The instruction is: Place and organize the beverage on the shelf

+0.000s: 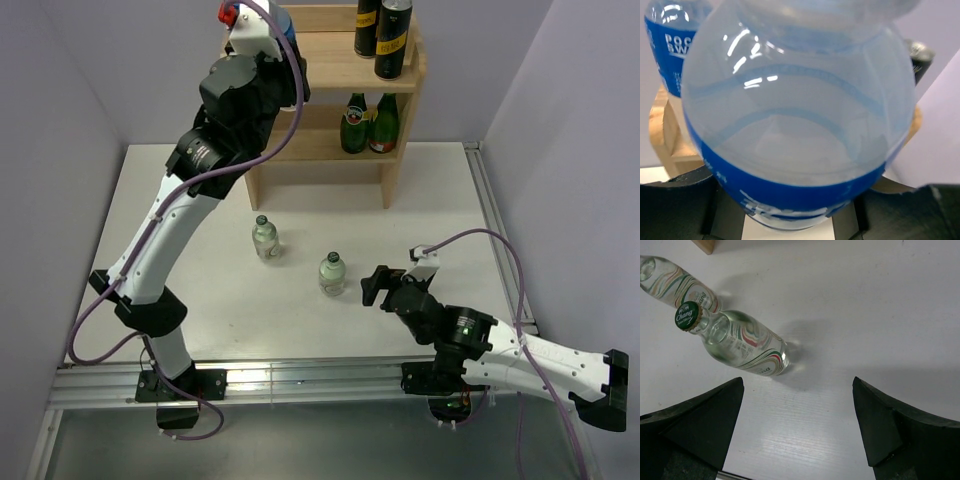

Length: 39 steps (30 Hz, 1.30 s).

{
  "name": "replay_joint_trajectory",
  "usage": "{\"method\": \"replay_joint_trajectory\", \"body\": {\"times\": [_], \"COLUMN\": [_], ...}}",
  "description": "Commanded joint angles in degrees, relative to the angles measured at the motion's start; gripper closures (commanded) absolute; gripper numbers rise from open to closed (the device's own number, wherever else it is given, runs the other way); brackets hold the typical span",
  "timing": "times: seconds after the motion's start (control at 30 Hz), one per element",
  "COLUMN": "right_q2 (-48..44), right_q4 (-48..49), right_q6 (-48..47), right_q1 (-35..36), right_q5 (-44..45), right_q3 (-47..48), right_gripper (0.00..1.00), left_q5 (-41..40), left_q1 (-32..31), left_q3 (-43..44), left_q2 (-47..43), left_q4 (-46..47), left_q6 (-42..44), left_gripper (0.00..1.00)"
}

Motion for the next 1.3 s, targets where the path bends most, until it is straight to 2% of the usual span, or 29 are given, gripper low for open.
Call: {"method": "replay_joint_trajectory", "body": {"times": [0.0, 0.1, 0.43, 0.6, 0.87, 1.27], "right_q2": [-1.2, -1.2, -2.0, -2.3, -2.6, -2.3], "right_q4": [2.1, 2.0, 2.3, 2.5, 2.6, 2.5], "right_q6": [-0.1, 0.0, -0.3, -0.4, -0.5, -0.3], "right_q1": [0.4, 0.5, 0.5, 0.5, 0.5, 0.5], "right_q5": [1.3, 1.4, 1.0, 0.8, 0.3, 0.6], "right_q3": [-0.7, -0.6, -1.0, -1.1, -1.2, -1.1], "right_gripper": [0.04, 0.04, 0.04, 0.04, 0.04, 0.04], "left_q5": [0.4, 1.5, 0.9, 0.1, 0.7, 3.4], "left_q1": [0.2, 0.7, 0.7, 0.7, 1.7, 7.4], "left_q3": [-1.5, 6.3, 3.7, 6.8, 6.5, 6.6], "left_q2": [-1.6, 1.6, 2.4, 5.7, 8.5, 11.4], "left_q4": [5.9, 5.6, 18.1, 21.2, 24.7, 25.2], "left_q6": [4.2, 5.6, 12.2, 14.6, 14.7, 10.6], "left_gripper": [1.0, 1.0, 1.0, 1.0, 1.0, 1.0]}}
